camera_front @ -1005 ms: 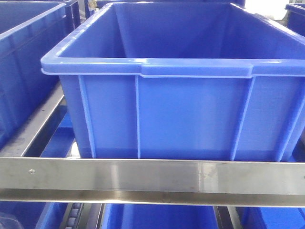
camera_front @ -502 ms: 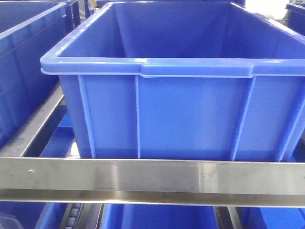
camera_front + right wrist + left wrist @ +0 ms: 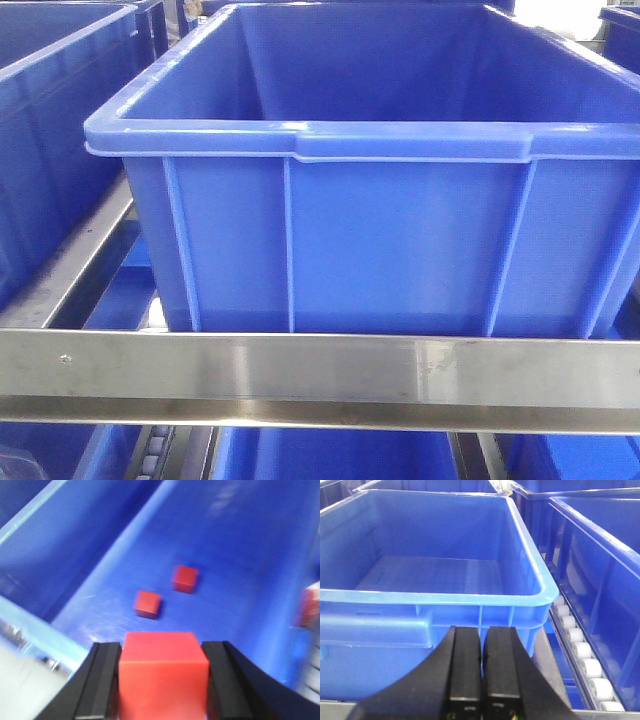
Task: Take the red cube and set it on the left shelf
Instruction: 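Move the right gripper with the cube over the blue bin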
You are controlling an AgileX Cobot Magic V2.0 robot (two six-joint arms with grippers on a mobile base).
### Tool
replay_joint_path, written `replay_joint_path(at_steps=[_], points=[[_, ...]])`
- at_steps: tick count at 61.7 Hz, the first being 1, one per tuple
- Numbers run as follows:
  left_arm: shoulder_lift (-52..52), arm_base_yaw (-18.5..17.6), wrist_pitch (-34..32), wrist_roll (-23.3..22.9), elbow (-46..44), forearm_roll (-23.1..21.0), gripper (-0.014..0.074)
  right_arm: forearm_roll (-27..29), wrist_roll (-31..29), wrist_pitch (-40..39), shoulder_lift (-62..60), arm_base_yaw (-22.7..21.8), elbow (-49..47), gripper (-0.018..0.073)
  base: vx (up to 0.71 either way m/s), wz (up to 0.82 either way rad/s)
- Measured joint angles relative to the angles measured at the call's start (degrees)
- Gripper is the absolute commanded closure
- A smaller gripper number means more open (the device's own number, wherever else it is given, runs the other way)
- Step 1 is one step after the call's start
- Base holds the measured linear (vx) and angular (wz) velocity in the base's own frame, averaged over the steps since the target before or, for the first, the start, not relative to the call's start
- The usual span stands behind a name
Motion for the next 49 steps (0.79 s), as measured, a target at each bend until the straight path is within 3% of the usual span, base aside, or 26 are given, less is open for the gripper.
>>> replay_joint_path(at_steps=[23,49], points=[[0.0,0.0,0.0,0.0,0.0,0.0,0.0495,0.3,-0.2,-0.1,31.6,0.5,-19.0,0.0377,0.0,0.0],[0.0,0.0,0.0,0.0,0.0,0.0,0.0495,0.5,-0.2,4.5,55.7,0.5,-39.6,0.0375,0.0,0.0]])
